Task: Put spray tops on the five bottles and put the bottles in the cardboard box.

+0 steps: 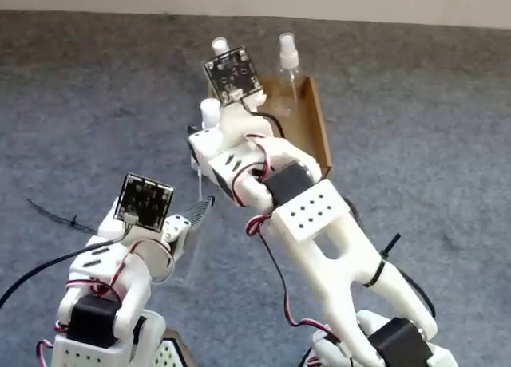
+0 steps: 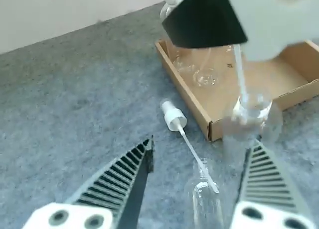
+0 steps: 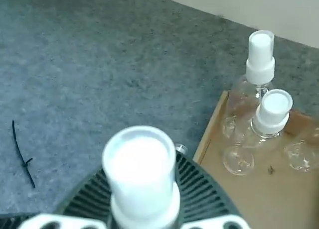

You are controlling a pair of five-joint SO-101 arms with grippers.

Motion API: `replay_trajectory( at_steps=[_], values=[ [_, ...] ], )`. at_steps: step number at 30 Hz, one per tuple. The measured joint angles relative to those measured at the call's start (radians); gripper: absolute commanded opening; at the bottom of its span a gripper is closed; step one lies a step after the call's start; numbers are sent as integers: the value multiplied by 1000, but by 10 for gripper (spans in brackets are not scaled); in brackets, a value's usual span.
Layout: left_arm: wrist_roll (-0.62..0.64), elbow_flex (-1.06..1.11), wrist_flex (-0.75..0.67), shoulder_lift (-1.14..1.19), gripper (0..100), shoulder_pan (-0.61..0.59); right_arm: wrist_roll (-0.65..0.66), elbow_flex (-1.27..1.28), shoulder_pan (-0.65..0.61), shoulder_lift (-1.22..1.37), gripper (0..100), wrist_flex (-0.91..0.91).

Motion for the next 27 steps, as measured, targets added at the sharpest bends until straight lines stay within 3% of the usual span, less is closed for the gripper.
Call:
replay_trajectory(
  at_steps=[10, 20, 27],
  values=[
    [0, 26, -71, 52, 266, -6, 0, 0, 44, 0, 4, 0],
    [0, 26, -72, 52, 266, -118, 44, 166, 44, 0, 4, 0],
    [0, 74, -152, 54, 266, -150, 44, 192, 44, 0, 25, 0]
  ],
)
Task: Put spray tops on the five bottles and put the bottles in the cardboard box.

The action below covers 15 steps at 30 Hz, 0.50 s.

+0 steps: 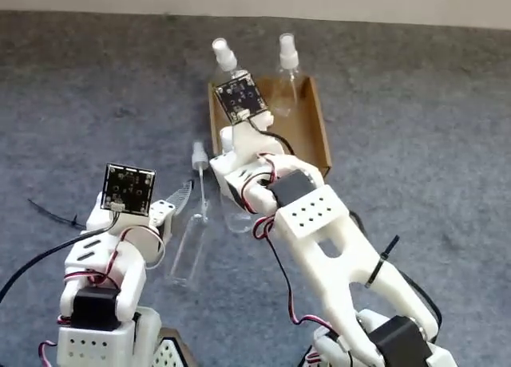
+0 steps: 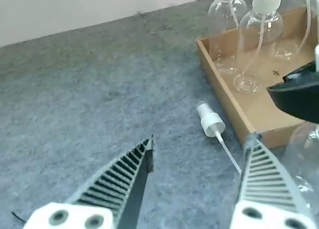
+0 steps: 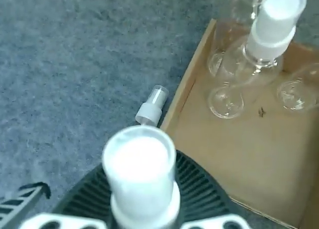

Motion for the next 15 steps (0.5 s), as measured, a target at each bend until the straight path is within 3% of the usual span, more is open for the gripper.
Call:
replay_trajectory(
  at_steps=[7, 15],
  values=[
    [0, 3, -12, 0, 266, 0, 0, 0, 0, 0, 217, 0],
    [-6, 3, -12, 0, 266, 0, 0, 0, -21, -5, 229, 0]
  ],
)
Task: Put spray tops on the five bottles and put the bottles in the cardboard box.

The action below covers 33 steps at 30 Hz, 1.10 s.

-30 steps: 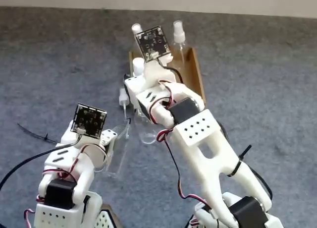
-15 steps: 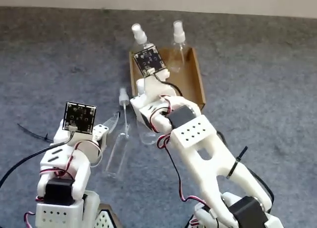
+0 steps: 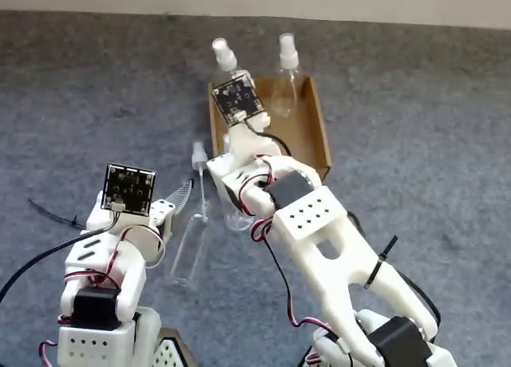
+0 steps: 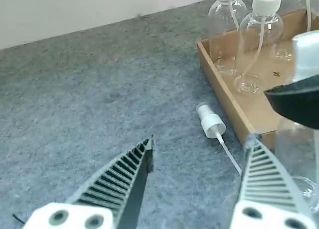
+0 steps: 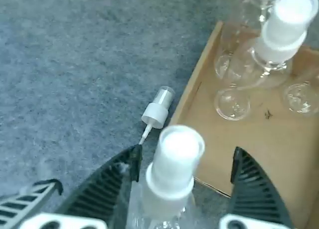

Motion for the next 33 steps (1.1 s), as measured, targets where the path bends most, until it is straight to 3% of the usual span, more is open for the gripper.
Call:
replay_trajectory(
  at_steps=[7, 19, 27, 33],
  values=[
    [0, 0, 0, 0, 266, 0, 0, 8, -2, -236, 228, 5],
    [0, 0, 0, 0, 266, -14, 54, 318, -17, -493, 228, 37],
    [-55, 17, -91, 6, 266, -351, 150, 356, -209, -468, 228, 183],
    [-166, 41, -95, 6, 266, -509, 144, 321, -222, -196, 228, 183]
  ],
)
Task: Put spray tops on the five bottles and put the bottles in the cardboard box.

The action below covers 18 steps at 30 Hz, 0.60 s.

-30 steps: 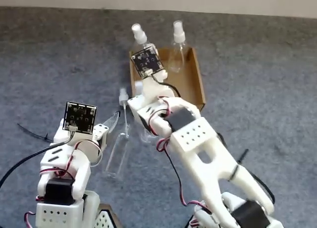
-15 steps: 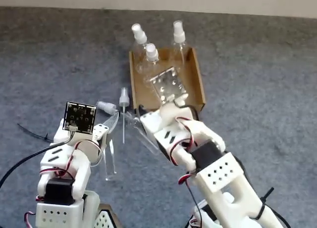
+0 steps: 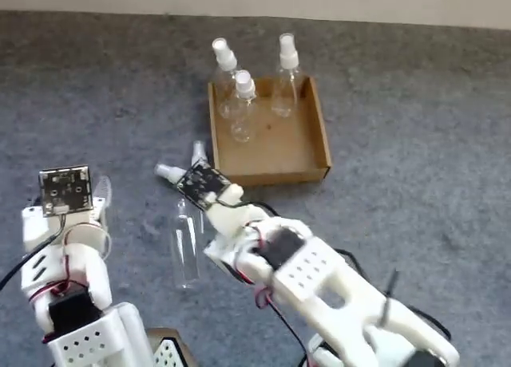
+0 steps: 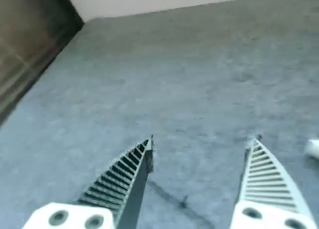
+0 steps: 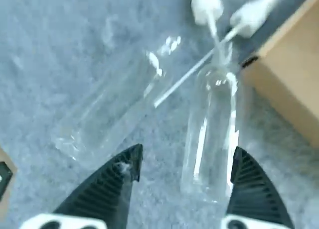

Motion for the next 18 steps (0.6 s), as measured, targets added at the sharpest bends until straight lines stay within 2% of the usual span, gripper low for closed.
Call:
replay_trajectory(
  at_steps=[3, 9, 13, 18],
  values=[
    [-58, 6, -26, 0, 266, -74, 0, -64, 0, 140, 228, 0],
    [-146, 106, -183, 0, 266, -207, -2, -192, 0, 310, 228, 0],
    [-187, 178, -245, 2, 266, -229, -2, -264, 2, 391, 228, 0],
    [-189, 201, -256, 2, 266, -229, -2, -305, 29, 477, 228, 0]
  ],
)
